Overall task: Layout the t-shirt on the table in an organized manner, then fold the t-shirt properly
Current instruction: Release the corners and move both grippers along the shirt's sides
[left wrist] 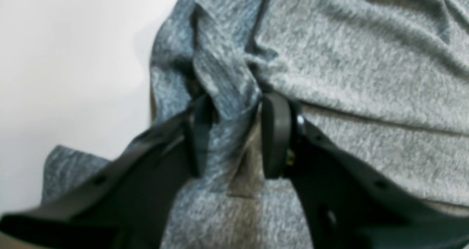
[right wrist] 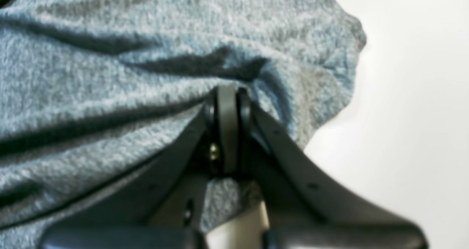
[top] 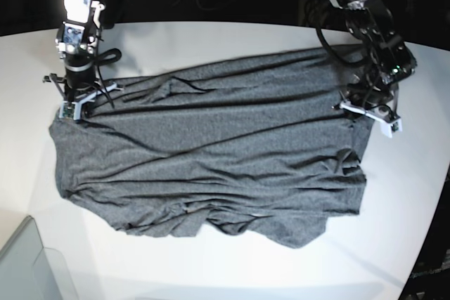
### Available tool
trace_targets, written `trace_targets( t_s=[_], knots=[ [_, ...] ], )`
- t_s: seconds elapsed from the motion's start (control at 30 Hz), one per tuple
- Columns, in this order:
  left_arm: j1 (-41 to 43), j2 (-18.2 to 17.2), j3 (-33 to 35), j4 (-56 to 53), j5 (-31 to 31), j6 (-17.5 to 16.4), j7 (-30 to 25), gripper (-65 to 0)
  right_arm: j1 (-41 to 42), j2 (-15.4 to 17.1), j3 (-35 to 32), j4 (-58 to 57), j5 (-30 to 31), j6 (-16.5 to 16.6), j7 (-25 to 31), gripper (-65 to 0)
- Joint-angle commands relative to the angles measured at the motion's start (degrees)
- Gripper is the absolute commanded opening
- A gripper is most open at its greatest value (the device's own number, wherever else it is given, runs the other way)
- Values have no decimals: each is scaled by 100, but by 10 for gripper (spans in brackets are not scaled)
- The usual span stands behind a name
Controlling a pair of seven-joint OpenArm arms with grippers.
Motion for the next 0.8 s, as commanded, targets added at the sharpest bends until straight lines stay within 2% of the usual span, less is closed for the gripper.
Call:
trace_targets(
  t_s=[0.0,0.03,0.1,0.23,0.5,0.77],
  knots=[
    [-60,-112,-7,96,-28,-11,-113,-425,27,37,1,14,-46,-18,-133,-650],
    [-60,-129,-16,96,-28,-11,-113,-428,27,37,1,14,-46,-18,-133,-650],
    [10,-147,-25,140,-28,-11,-122,-474,27,37,1,14,-46,-18,-133,-650],
    [45,-296,-165,201,-72,-11,-122,-650,36,46,1,14,-46,-18,-133,-650],
    [19,-305,-825,201,-81,-38,-113,-650,36,46,1,14,-46,-18,-133,-650],
    [28,-340,-912,201,-81,-38,-78,-645,36,46,1,49,-46,-18,-133,-650]
  ],
)
